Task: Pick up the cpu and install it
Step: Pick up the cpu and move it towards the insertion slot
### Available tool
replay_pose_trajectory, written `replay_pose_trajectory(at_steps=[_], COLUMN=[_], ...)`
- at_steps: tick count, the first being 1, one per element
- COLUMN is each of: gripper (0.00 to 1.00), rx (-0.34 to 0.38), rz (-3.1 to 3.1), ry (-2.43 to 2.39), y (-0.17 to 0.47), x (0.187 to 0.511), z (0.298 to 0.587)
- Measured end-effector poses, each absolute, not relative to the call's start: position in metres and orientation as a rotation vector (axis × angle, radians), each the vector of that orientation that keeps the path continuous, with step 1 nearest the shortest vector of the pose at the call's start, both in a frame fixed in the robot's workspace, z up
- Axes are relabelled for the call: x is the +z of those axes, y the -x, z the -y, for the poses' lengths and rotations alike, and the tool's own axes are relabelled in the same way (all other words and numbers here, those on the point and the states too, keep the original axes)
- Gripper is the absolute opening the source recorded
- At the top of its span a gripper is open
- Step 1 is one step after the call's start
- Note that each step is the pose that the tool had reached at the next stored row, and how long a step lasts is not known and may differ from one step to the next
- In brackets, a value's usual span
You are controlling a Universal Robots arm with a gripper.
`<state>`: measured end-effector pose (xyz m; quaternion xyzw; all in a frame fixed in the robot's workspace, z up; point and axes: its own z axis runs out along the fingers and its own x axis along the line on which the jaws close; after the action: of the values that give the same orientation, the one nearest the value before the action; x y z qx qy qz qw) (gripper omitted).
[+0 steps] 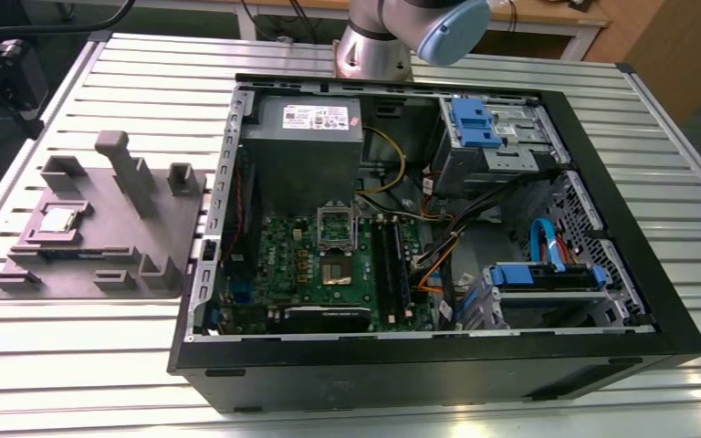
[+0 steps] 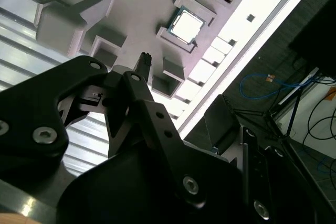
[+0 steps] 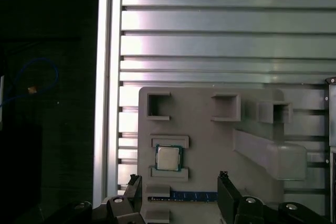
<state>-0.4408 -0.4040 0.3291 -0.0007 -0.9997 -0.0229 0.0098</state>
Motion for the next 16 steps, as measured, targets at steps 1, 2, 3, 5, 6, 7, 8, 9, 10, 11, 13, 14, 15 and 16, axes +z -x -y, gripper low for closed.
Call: replay_pose_trajectory(at_steps=[1,2,3,5,6,7,8,9,10,11,13,14,15,16], gripper=[0.67,0.67,0.67,0.67,0.67,0.67,0.67,0.67,0.67,0.67,0.67,0.67,0.67,0.67], rx=[-0.071,-0.072,-0.071,-0.071,-0.071,-0.071,-0.072,-0.072,-0.072,-0.071,-0.071,-0.071,-0.071,-0.071], rz=[3.121,3.121,3.121,3.121,3.121,3.121,3.121,3.121,3.121,3.121,3.121,3.121,3.121,3.121], ry=[0.002,0.002,0.002,0.002,0.002,0.002,0.002,0.002,0.002,0.002,0.002,0.002,0.002,0.002], y=[0.4408,0.4408,0.4408,0.4408,0.4408,0.4408,0.4406,0.4405,0.4403,0.44,0.4397,0.4397,0.4397,0.4397], x=[0.3292,0.3291,0.3291,0.3289,0.3288,0.3286,0.3283,0.328,0.3278,0.3276,0.3268,0.3262,0.3255,0.3249], z=[0.4041,0.4042,0.4044,0.4044,0.4044,0.4044,0.4044,0.4044,0.4044,0.4044,0.4044,0.4044,0.4044,0.4044])
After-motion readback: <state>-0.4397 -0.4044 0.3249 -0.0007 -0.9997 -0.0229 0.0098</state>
